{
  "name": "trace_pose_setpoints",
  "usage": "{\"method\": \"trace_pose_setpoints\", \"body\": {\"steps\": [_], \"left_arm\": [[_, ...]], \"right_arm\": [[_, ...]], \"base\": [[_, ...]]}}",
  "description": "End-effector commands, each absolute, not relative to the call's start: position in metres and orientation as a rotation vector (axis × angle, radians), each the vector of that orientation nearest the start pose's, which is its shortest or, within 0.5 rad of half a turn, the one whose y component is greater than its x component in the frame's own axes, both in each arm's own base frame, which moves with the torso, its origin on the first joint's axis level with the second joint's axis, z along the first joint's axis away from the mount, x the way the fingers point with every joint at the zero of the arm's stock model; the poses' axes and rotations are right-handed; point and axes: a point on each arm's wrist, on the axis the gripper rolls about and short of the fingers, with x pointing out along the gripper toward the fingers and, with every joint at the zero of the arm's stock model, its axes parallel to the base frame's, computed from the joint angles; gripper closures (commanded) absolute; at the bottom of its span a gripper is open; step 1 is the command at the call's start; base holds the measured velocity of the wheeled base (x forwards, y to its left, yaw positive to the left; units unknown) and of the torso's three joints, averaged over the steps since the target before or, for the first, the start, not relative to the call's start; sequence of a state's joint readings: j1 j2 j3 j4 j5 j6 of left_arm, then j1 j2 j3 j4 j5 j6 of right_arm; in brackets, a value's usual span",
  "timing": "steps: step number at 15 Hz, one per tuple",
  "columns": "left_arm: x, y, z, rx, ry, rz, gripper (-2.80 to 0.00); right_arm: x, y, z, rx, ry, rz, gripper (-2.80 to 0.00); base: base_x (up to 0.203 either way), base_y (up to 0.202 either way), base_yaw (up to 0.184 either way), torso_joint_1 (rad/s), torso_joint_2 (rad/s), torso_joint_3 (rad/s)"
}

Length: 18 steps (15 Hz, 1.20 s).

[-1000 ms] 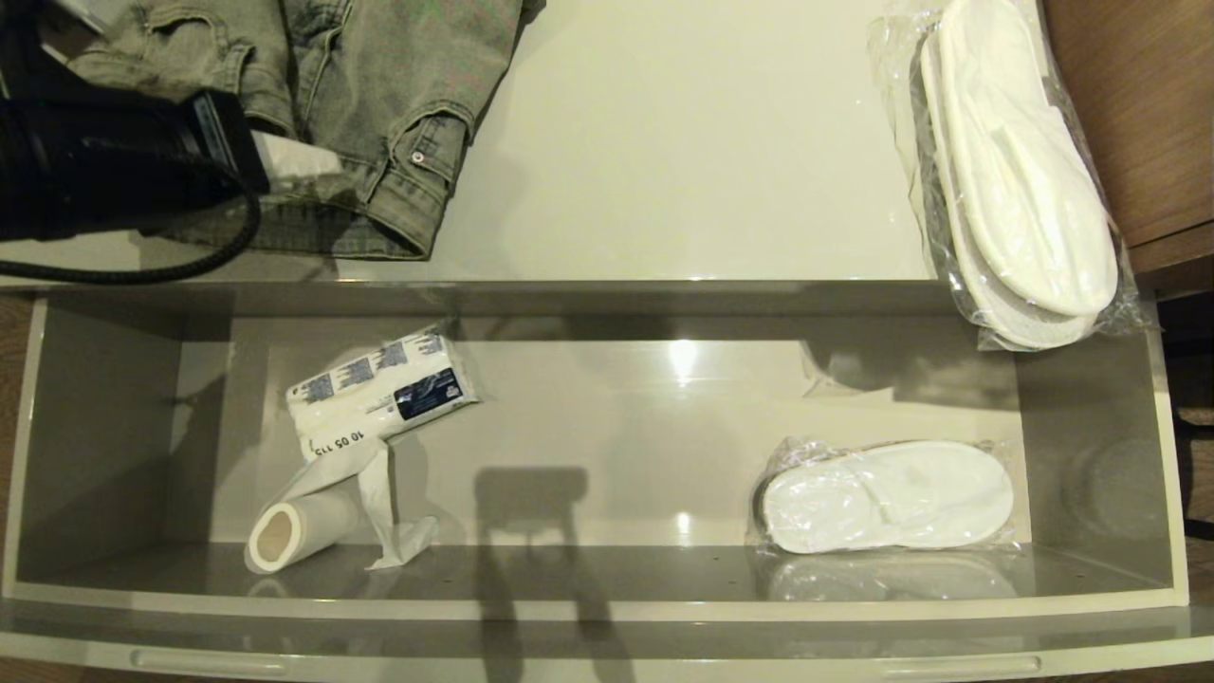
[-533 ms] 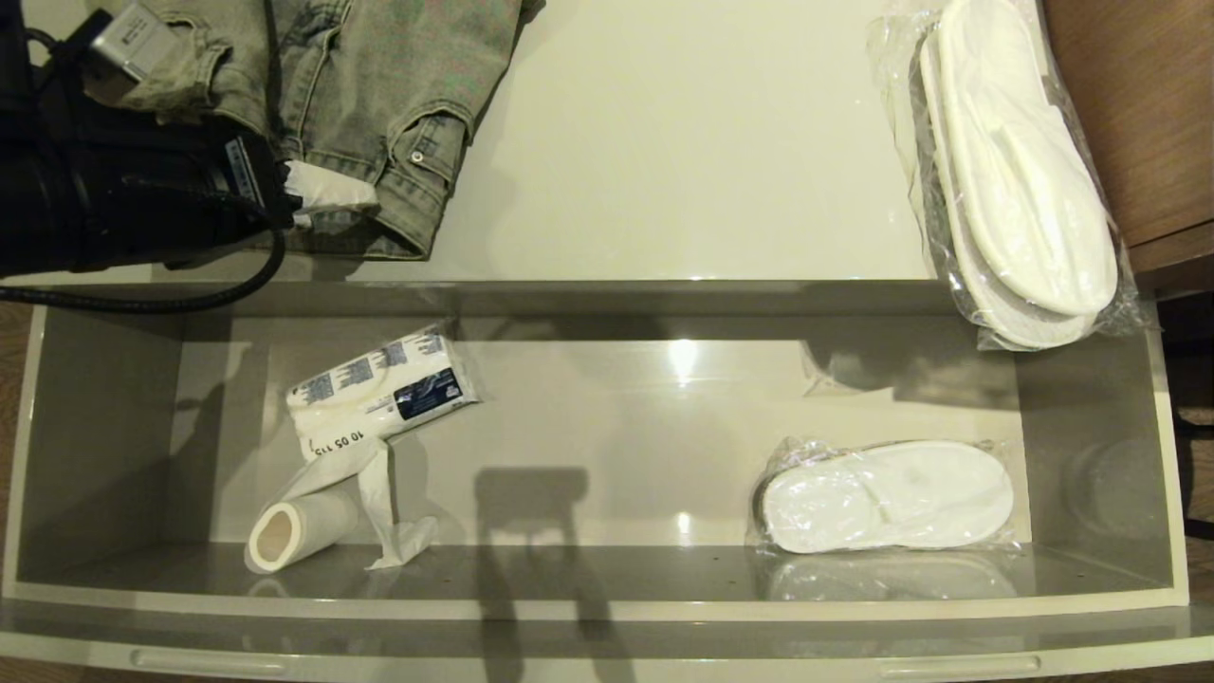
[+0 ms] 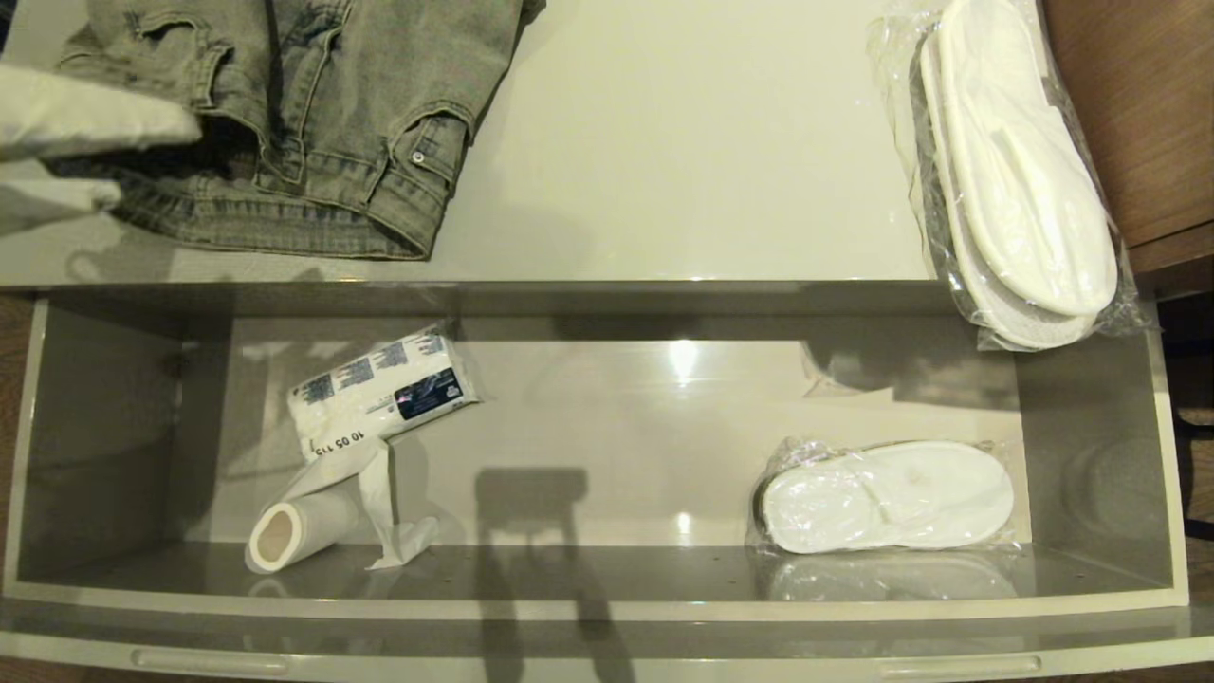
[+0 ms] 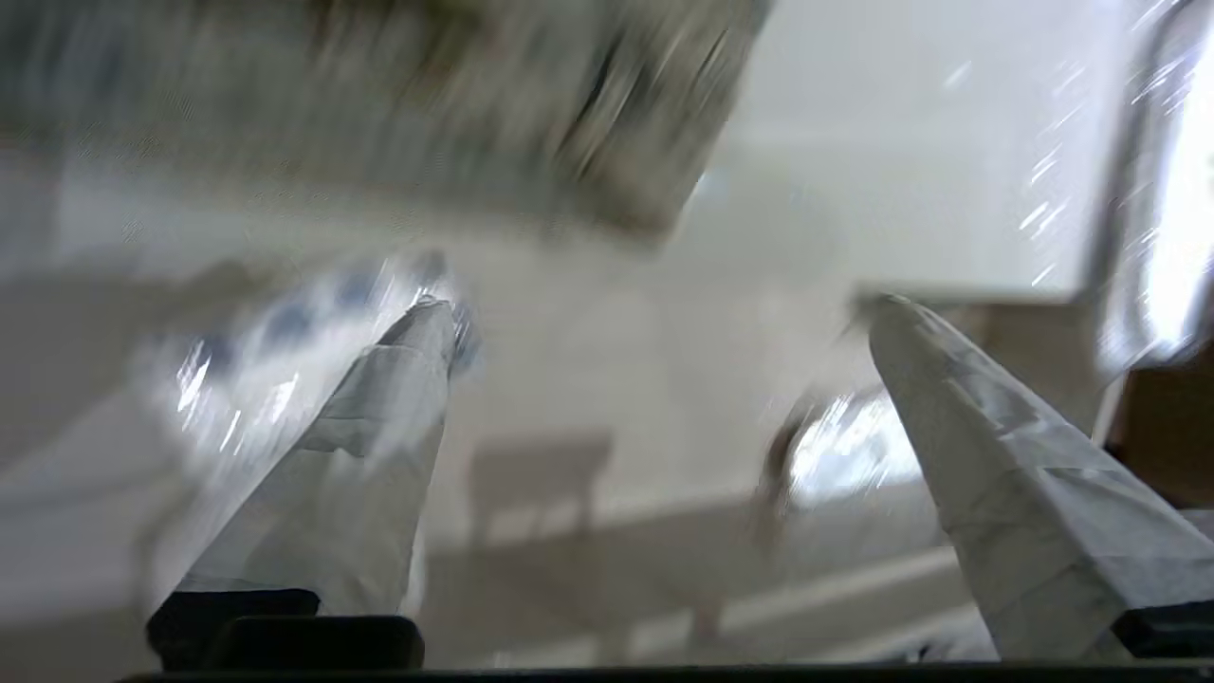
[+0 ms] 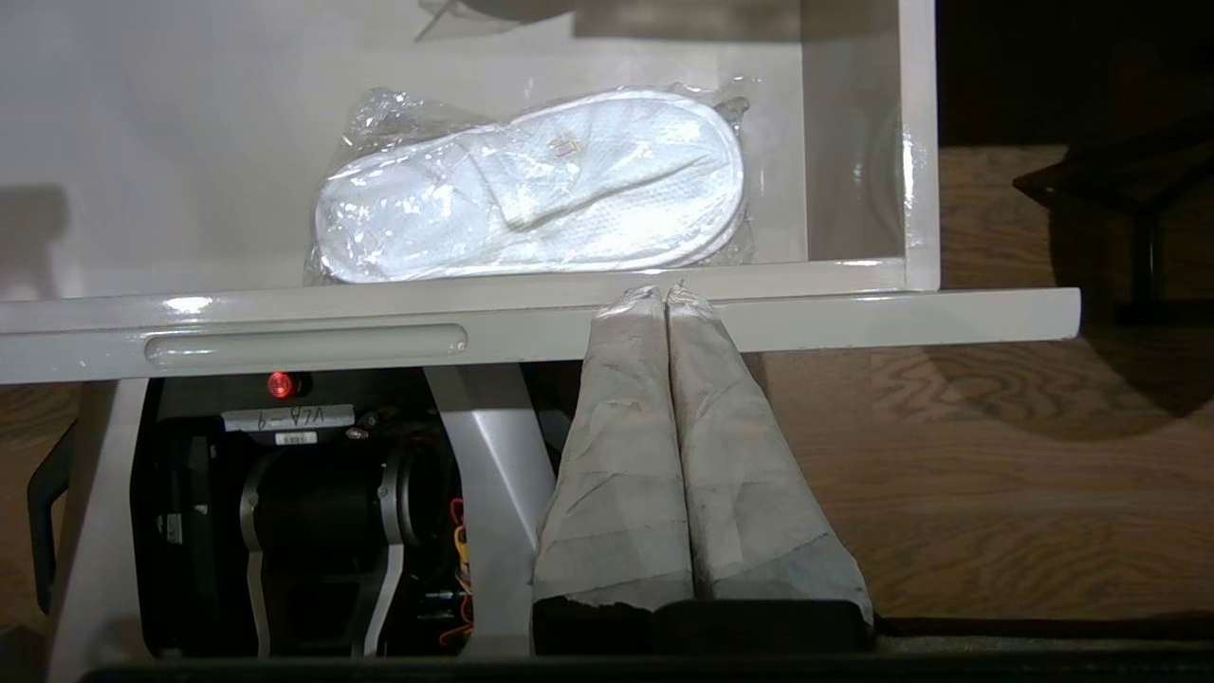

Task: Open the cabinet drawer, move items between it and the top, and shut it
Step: Pick up the disposable slippers on the table

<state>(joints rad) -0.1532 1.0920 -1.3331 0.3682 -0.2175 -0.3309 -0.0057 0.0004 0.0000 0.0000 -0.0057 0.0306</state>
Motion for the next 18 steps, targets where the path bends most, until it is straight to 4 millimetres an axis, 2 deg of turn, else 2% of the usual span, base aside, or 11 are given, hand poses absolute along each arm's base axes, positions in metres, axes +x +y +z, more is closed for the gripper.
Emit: {"method": "trace_pose_setpoints", "body": {"steps": [1, 3, 5, 6, 7, 8, 13, 14, 16, 18], "left_arm": [[0.047, -0.009, 0.337, -0.339, 0.224, -0.269, -2.8], [0.027, -0.006, 0.288, -0.352, 0.403, -0.2, -2.8], [0.014, -0.005, 0.266, -0.357, 0.482, -0.167, -2.8], [0.011, -0.005, 0.251, -0.357, 0.517, -0.161, 0.0], [0.008, -0.005, 0.232, -0.358, 0.562, -0.151, 0.0], [0.004, -0.005, 0.224, -0.357, 0.571, -0.148, 0.0], [0.004, -0.005, 0.223, -0.357, 0.571, -0.148, 0.0], [0.001, -0.005, 0.223, -0.355, 0.577, -0.146, 0.0], [-0.02, -0.004, 0.217, -0.35, 0.612, -0.139, 0.0], [-0.02, -0.004, 0.217, -0.349, 0.612, -0.138, 0.0]], "right_arm": [[-0.023, 0.0, 0.075, 0.031, 0.0, -0.012, 0.0], [-0.023, 0.0, 0.075, 0.031, 0.0, -0.012, 0.0], [-0.023, 0.0, 0.075, 0.031, 0.0, -0.012, 0.0], [-0.023, 0.0, 0.075, 0.031, 0.001, -0.012, 0.0], [-0.023, 0.0, 0.075, 0.031, 0.001, -0.012, 0.0], [-0.023, 0.0, 0.075, 0.031, 0.001, -0.012, 0.0], [-0.023, 0.0, 0.075, 0.031, 0.001, -0.012, 0.0], [-0.023, 0.0, 0.075, 0.031, 0.0, -0.012, 0.0], [-0.023, 0.0, 0.075, 0.031, 0.0, -0.012, 0.0], [-0.023, 0.0, 0.075, 0.031, 0.0, -0.012, 0.0]], "base": [[0.0, 0.0, 0.0, 0.0, 0.0, 0.0], [0.0, 0.0, 0.0, 0.0, 0.0, 0.0], [0.0, 0.0, 0.0, 0.0, 0.0, 0.0], [0.0, 0.0, 0.0, 0.0, 0.0, 0.0], [0.0, 0.0, 0.0, 0.0, 0.0, 0.0], [0.0, 0.0, 0.0, 0.0, 0.0, 0.0], [0.0, 0.0, 0.0, 0.0, 0.0, 0.0], [0.0, 0.0, 0.0, 0.0, 0.0, 0.0], [0.0, 0.0, 0.0, 0.0, 0.0, 0.0], [0.0, 0.0, 0.0, 0.0, 0.0, 0.0]]}}
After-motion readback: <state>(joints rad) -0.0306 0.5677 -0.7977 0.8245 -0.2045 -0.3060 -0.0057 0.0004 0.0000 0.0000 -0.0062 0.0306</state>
